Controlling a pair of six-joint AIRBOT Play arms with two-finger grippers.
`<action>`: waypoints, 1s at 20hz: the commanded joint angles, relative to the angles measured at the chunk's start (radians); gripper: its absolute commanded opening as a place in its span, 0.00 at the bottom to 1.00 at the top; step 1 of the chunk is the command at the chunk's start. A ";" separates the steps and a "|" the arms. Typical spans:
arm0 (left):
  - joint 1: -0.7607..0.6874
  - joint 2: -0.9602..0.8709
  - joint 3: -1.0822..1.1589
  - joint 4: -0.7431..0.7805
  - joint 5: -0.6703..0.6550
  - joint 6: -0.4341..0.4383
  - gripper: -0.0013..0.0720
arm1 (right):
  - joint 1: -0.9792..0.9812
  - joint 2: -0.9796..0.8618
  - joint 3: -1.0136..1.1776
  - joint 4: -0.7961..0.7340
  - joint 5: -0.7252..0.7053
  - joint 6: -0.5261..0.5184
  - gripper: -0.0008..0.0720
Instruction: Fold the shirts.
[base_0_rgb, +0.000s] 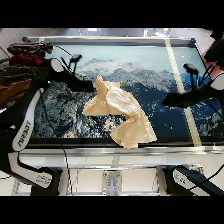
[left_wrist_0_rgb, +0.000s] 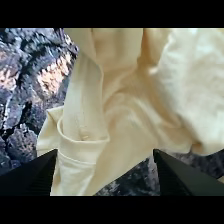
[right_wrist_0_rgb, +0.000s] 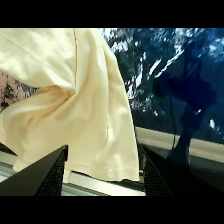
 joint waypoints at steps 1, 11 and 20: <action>-0.085 -0.095 0.000 0.250 -0.047 0.154 0.97 | 0.000 0.001 -0.137 0.069 -0.027 -0.047 0.73; -0.154 -0.156 0.001 0.446 0.001 0.037 0.38 | 0.001 0.000 -0.138 0.103 -0.120 -0.050 0.73; -0.154 -0.058 0.004 0.449 0.033 0.032 0.04 | 0.066 -0.008 -0.337 -0.121 -0.263 -0.057 0.71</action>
